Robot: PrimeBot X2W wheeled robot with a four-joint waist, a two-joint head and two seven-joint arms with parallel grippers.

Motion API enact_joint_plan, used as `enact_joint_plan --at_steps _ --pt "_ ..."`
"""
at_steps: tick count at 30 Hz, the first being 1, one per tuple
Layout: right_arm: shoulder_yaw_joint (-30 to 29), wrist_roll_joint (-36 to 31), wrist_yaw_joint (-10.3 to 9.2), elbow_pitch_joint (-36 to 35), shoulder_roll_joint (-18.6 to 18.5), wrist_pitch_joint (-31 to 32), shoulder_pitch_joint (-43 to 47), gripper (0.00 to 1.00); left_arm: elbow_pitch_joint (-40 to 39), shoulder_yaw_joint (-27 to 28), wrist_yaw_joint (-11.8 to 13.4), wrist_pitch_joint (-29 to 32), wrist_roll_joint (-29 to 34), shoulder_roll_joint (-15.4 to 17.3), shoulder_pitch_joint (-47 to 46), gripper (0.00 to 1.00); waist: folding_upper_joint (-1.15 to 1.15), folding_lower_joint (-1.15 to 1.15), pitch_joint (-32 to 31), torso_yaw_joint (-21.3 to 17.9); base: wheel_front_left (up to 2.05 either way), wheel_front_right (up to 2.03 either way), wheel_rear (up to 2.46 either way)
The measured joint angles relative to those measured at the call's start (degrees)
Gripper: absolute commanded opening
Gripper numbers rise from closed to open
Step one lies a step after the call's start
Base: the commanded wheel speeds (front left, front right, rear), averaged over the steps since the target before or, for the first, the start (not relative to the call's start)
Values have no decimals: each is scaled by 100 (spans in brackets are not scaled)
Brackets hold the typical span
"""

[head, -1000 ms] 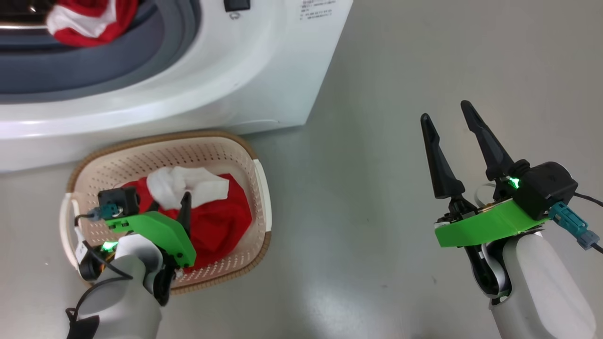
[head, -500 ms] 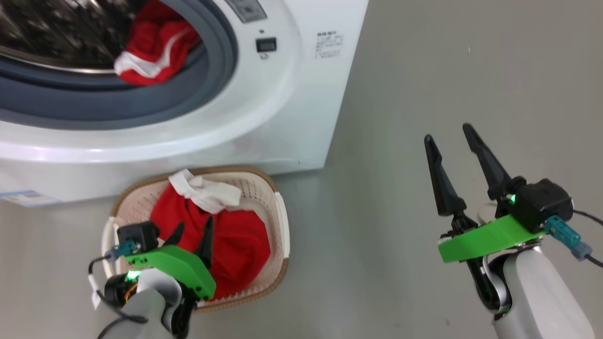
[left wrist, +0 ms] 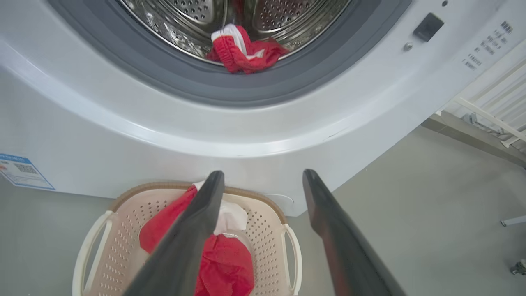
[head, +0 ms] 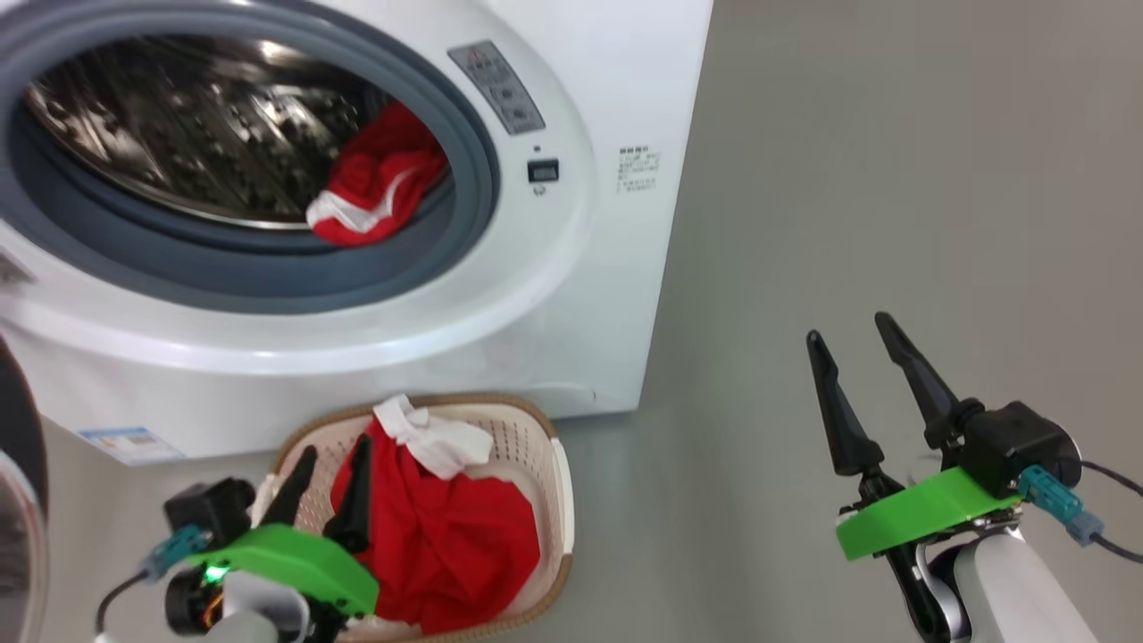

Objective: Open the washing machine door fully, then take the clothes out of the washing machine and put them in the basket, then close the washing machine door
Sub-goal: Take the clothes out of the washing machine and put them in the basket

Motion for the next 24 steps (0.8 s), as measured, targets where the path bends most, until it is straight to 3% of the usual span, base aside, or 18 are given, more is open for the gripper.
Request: enact_joint_plan --at_steps 14,24 --pt "-156 -97 0 -42 5 0 445 100 -2584 734 314 -1 1012 52 1606 100 0 0 -740 -9 0 0 0" --pt "-196 -183 0 -134 11 0 733 100 -3415 1199 393 -2 1522 -11 2317 100 0 0 -975 -90 0 0 0"
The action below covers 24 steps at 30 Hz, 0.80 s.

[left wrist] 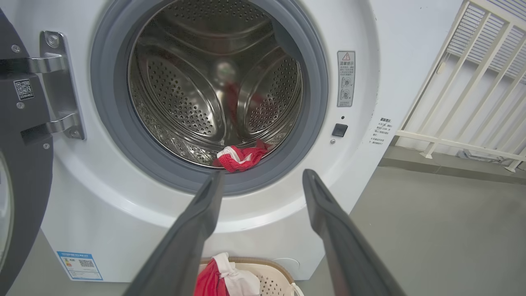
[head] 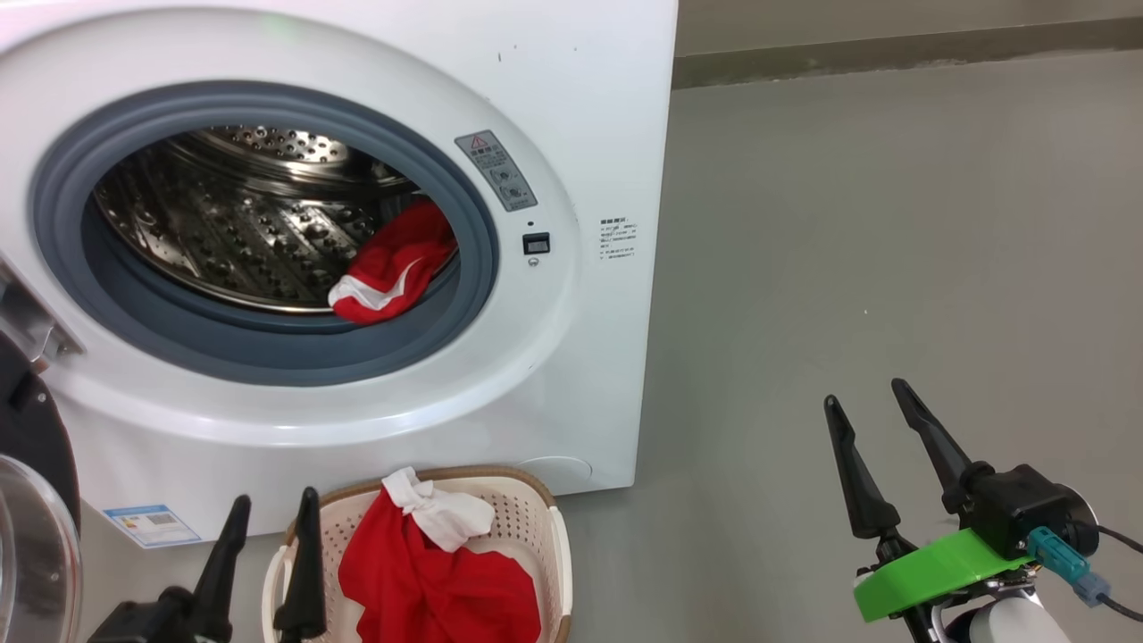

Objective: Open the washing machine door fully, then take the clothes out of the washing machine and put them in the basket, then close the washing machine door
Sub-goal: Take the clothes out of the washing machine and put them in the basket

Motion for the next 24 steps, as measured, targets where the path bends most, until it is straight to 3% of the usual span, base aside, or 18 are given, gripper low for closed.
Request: enact_joint_plan --at_steps 24 --pt "14 -105 0 -21 1 0 195 100 26 321 -118 0 177 -276 192 100 0 0 -89 -10 0 0 0"
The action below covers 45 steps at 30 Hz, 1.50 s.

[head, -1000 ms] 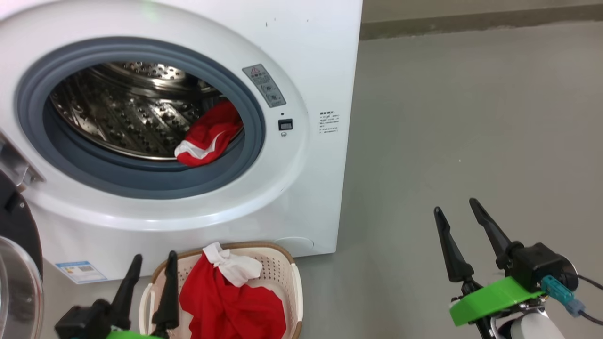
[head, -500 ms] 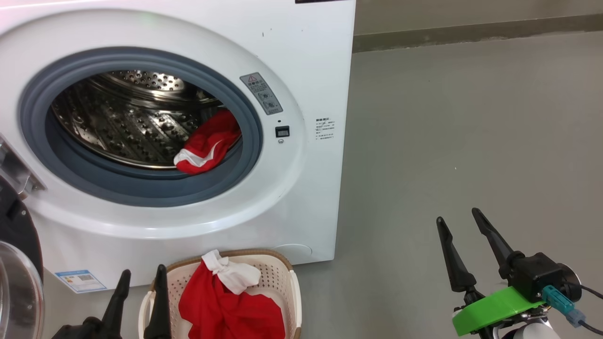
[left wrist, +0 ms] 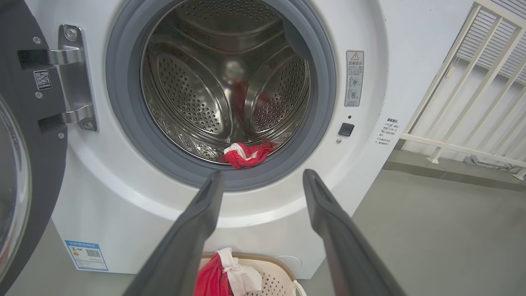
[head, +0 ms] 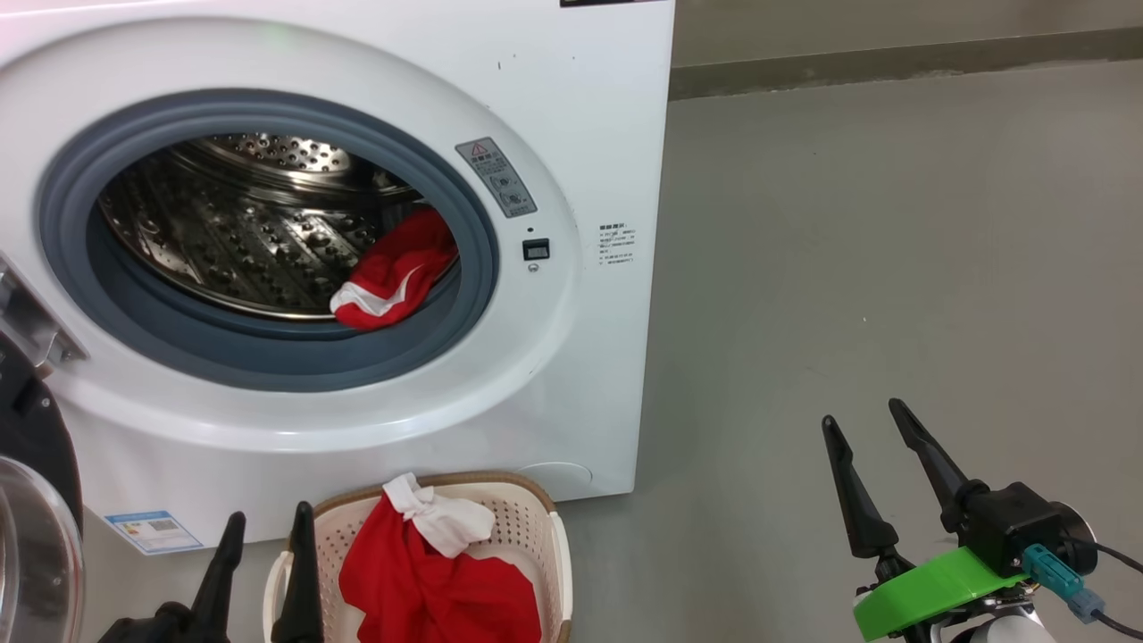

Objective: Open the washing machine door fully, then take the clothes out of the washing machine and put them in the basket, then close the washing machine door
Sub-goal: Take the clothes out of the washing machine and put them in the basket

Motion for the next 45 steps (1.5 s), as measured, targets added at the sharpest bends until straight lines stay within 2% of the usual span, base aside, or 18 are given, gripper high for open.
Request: enact_joint_plan --at_steps 12,21,33,45 --pt "4 1 1 2 0 0 -1 100 59 32 -38 0 3 -48 -100 100 0 0 144 1 0 0 0" --pt "-10 0 0 -114 1 0 -158 100 268 -13 -103 0 -4 -46 -986 100 0 0 541 17 0 0 0" --pt "-23 0 1 -279 0 0 -691 100 1128 -180 -200 1 75 205 -2758 100 0 0 1374 40 0 0 0" --pt "0 -10 1 -385 -5 0 -1247 100 2797 -132 -293 0 -281 454 -4835 100 0 0 2353 -66 0 0 0"
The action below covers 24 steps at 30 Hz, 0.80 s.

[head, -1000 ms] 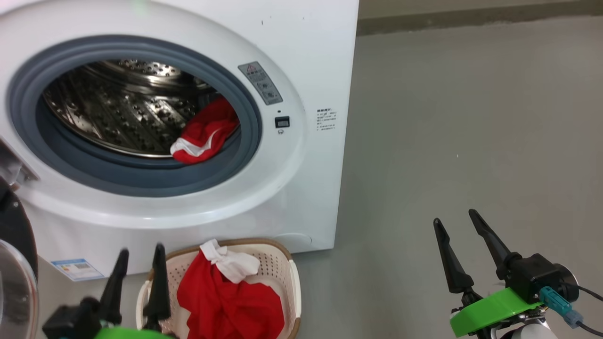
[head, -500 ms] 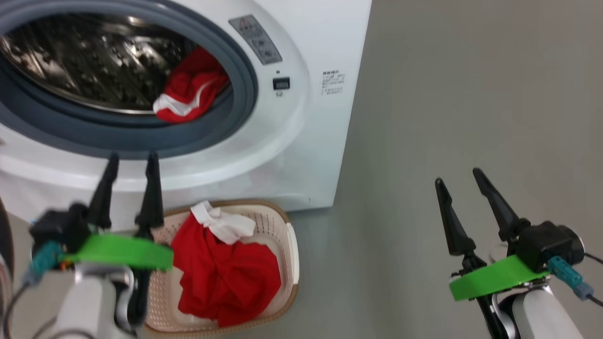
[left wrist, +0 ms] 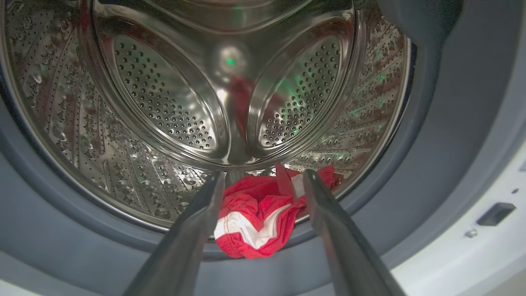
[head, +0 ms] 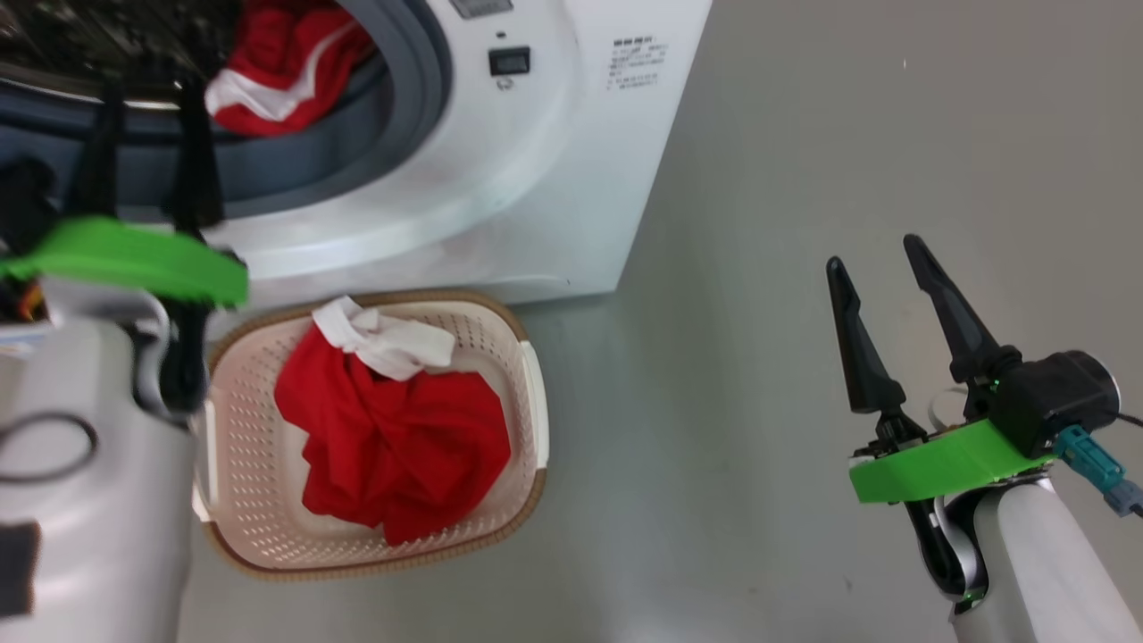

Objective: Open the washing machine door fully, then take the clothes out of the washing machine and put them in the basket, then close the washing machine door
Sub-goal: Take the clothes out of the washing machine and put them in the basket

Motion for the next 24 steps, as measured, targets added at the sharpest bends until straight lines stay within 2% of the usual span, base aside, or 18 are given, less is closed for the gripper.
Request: enact_joint_plan --at_steps 8,17,24 --pt "14 -34 0 -67 0 0 -209 100 1144 -157 -3 65 -118 261 -1206 100 0 0 526 -166 0 0 0" --pt "230 13 0 -42 -1 0 -292 100 2386 -425 0 816 -113 434 -2000 100 0 0 809 -428 0 0 0" --pt "278 29 0 -41 -1 0 -329 100 2982 -605 7 1155 0 587 -2314 100 0 0 888 -565 0 0 0"
